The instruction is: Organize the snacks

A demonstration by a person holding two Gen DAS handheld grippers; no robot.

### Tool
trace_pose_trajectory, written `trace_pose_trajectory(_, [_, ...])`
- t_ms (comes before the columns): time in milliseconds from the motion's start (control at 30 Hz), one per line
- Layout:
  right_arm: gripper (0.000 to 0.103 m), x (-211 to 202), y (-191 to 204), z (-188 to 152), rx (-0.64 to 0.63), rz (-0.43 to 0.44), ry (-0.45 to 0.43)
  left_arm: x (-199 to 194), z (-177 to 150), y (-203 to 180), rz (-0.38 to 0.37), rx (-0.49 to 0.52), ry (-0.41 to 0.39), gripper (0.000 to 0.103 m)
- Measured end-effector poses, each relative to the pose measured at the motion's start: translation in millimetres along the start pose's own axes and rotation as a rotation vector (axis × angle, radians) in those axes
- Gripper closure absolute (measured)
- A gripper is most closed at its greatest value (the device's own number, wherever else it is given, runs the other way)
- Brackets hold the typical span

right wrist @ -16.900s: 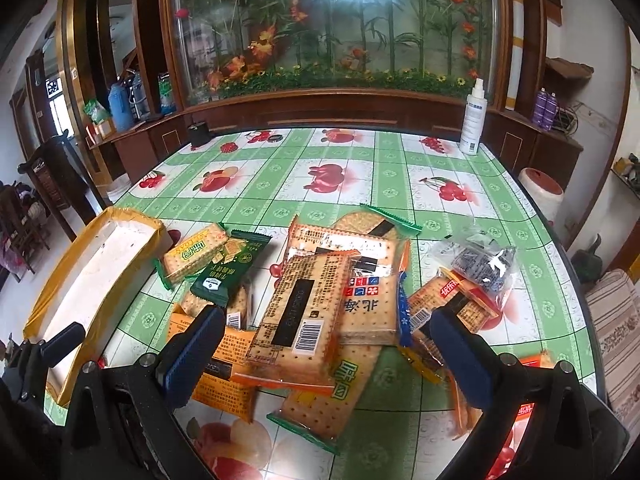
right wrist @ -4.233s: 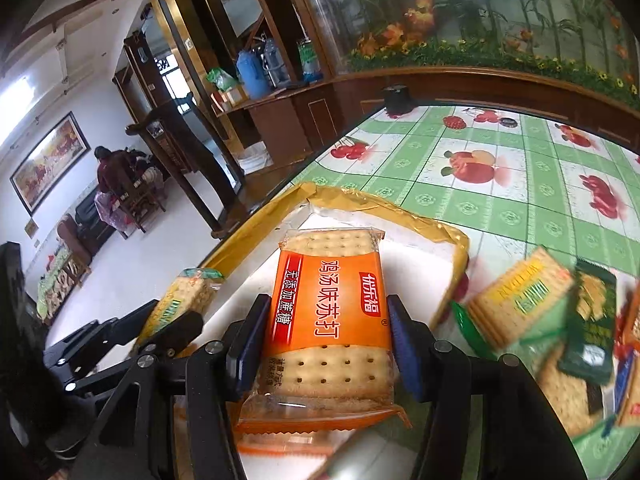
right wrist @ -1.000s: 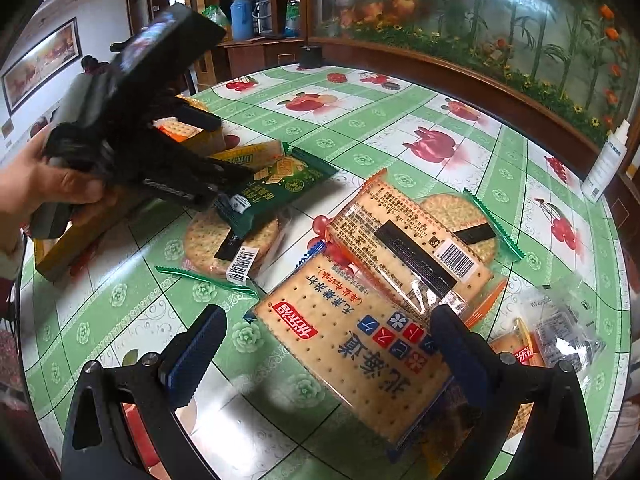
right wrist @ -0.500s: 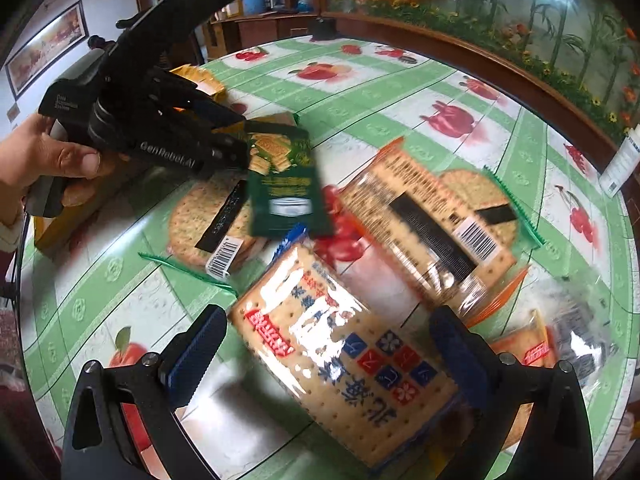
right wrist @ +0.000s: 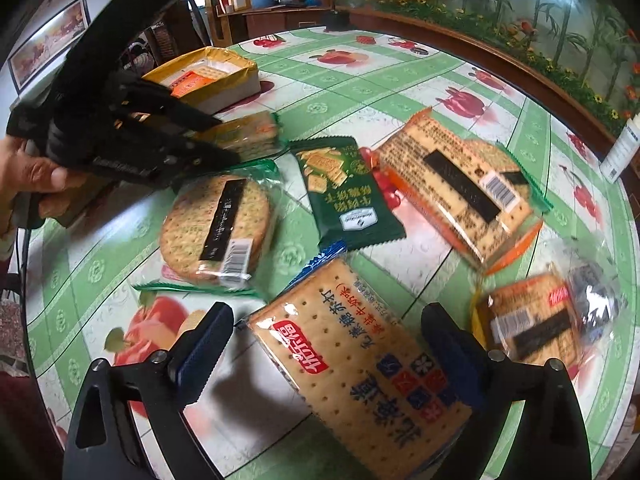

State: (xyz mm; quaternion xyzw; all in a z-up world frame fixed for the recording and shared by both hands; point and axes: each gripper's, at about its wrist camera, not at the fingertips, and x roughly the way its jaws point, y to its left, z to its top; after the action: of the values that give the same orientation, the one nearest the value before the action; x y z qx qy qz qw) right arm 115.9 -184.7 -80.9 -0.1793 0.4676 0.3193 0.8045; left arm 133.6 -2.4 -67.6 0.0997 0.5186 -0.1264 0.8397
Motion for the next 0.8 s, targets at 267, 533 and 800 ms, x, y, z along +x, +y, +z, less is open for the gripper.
trace_pose_trajectory(267, [0.006,-9.8,3.4,-11.9,0.003,-0.034,0.069,-10.4,-26.3,1.2,-0.029,-0.044,0.001,0.055])
trace_pose_trajectory(533, [0.016,-18.4,13.9,-35.0,0.103,-0.062,0.143,-14.4,-36.2,-1.7,-0.011,-0.051,-0.011,0.055])
trace_pose_trajectory(800, [0.047,-39.4,10.2,-54.5,0.249,-0.062,0.040,-22.2,-54.4,-4.1,0.000,-0.098,-0.049,0.055])
